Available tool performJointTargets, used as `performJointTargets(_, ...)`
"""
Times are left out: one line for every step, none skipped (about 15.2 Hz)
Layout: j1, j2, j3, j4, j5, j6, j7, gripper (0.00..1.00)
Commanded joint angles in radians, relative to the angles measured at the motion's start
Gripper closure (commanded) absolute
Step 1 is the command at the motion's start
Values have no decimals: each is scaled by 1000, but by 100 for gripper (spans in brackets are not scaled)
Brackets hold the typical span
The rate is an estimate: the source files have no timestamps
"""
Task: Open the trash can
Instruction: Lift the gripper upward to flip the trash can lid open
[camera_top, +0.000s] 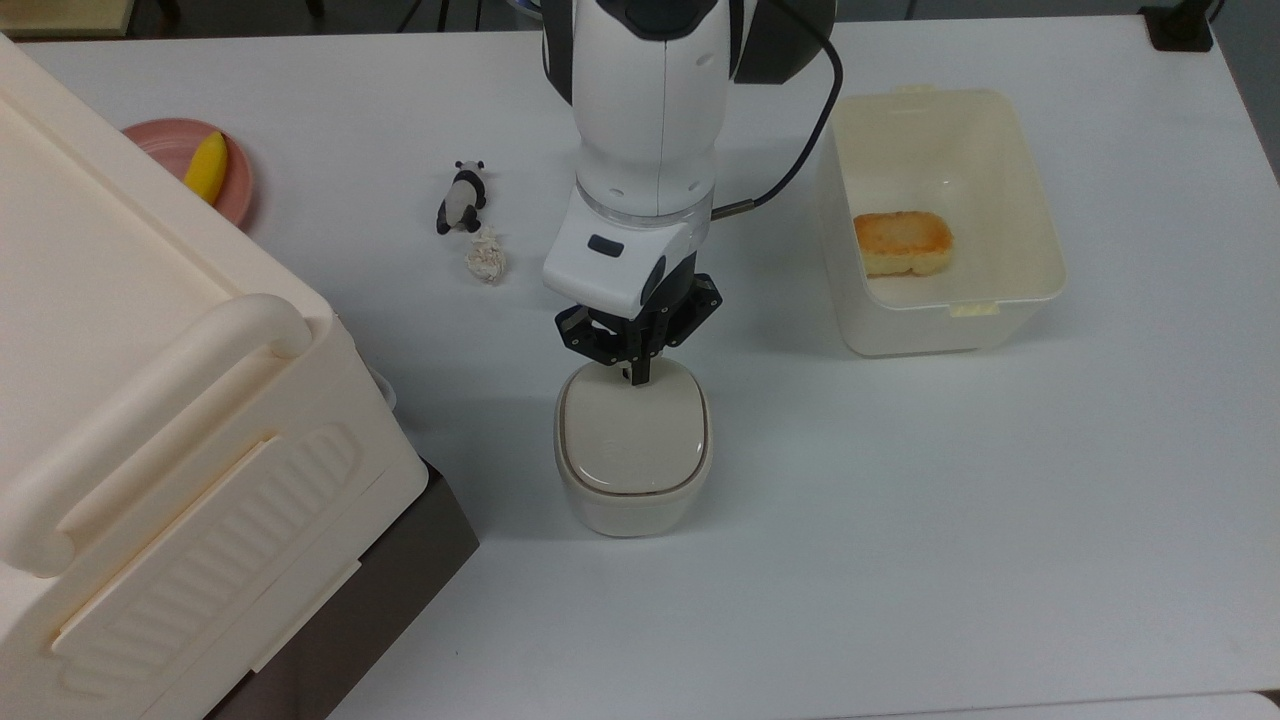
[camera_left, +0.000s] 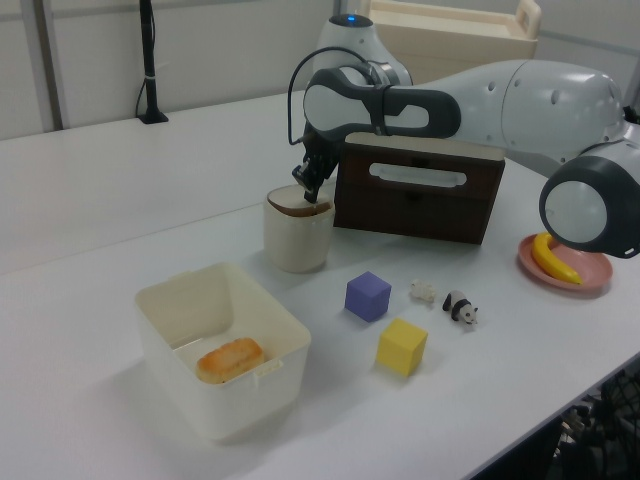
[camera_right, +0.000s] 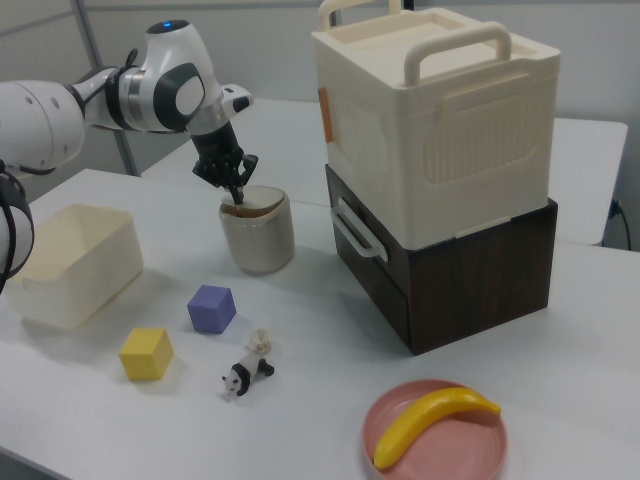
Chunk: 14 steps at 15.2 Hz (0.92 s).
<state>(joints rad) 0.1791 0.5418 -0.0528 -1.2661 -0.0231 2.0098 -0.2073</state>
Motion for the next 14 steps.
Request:
performJointTargets(-1,4,4,37,-5,-23,52,100)
performJointTargets(-1,-5,4,37,-3,-25,72,100)
performJointTargets(-3,-22,2,37,-3,-52,106,100)
performJointTargets(-4,-28,2,39,-3,-83,114,100)
performJointTargets(-7,-42,2,39,-2,-109,124,100)
performJointTargets(-7,-72,-1,39,-1,-127,144,100)
performJointTargets(-9,-103,-2,37,-1,-149,167,95)
performJointTargets(-21,-133,-2,37,0,-205,195,93)
performJointTargets(-23,-157,-5,37,-1,-257,207,92)
performJointTargets(-23,-187,-8,37,-1,-301,210,93)
performJointTargets(-26,-219,-10,36,-1,-337,210,93)
performJointTargets(-35,-252,-12,34,-1,-376,210,93)
performJointTargets(-47,-284,-12,31,-1,-411,204,93)
performJointTargets(-55,-311,-12,28,0,-445,204,93)
